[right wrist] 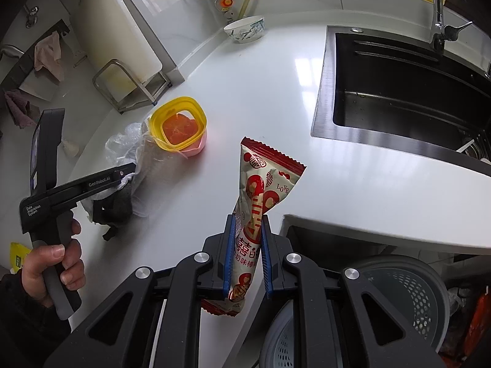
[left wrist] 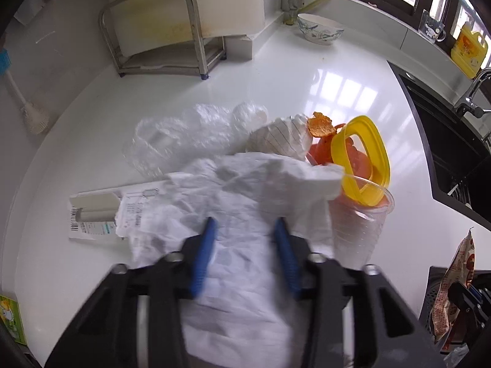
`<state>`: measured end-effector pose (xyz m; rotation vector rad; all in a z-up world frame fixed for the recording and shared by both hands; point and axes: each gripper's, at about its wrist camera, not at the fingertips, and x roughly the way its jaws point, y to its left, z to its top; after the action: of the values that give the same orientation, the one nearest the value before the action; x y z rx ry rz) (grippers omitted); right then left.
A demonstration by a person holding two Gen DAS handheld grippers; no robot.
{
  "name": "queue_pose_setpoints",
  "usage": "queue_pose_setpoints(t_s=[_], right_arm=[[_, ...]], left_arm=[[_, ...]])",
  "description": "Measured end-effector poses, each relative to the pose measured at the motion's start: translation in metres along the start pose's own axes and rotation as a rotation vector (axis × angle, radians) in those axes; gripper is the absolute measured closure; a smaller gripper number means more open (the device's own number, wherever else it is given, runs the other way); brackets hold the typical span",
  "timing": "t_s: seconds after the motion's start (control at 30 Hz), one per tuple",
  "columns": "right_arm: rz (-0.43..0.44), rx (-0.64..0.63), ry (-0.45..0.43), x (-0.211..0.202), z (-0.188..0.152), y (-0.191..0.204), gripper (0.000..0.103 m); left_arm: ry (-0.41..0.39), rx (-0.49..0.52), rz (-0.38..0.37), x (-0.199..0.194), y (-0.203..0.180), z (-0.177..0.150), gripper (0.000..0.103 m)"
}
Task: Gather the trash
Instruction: 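Grasp the snack wrapper with the right tool while the left tool grasps the paper towel, then carry both items over the bin and open both tools to drop them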
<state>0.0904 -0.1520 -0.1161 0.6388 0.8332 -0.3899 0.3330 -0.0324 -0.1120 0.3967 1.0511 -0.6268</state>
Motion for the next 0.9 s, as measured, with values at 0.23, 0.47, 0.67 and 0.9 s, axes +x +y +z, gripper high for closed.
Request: queue_pose_setpoints(t_s=[0.23, 0.47, 0.67, 0.9], right_arm=[[0.004, -0.006, 0.001, 0.001, 0.001, 0.002, 0.088], [0.016, -0.014, -0.006, -0.002, 0.002, 0.006, 0.088], [0.040, -0.043, -0.016, -0.011, 0.004, 0.008, 0.088], [0.075, -0.099, -0.006, -0.029, 0.002, -0.001, 0.088]], left_arm=[[-0.039, -0.045, -0.045, -0.018, 0.007, -0.002, 0.098], [-0.109, -0.086, -0.036, -0.055, 0.015, 0.000, 0.099], [-0.153, -0.098, 0.000, -0.095, 0.015, -0.015, 0.099], [-0.164, -0.128, 0.024, -0.139, -0.012, -0.052, 0.099]])
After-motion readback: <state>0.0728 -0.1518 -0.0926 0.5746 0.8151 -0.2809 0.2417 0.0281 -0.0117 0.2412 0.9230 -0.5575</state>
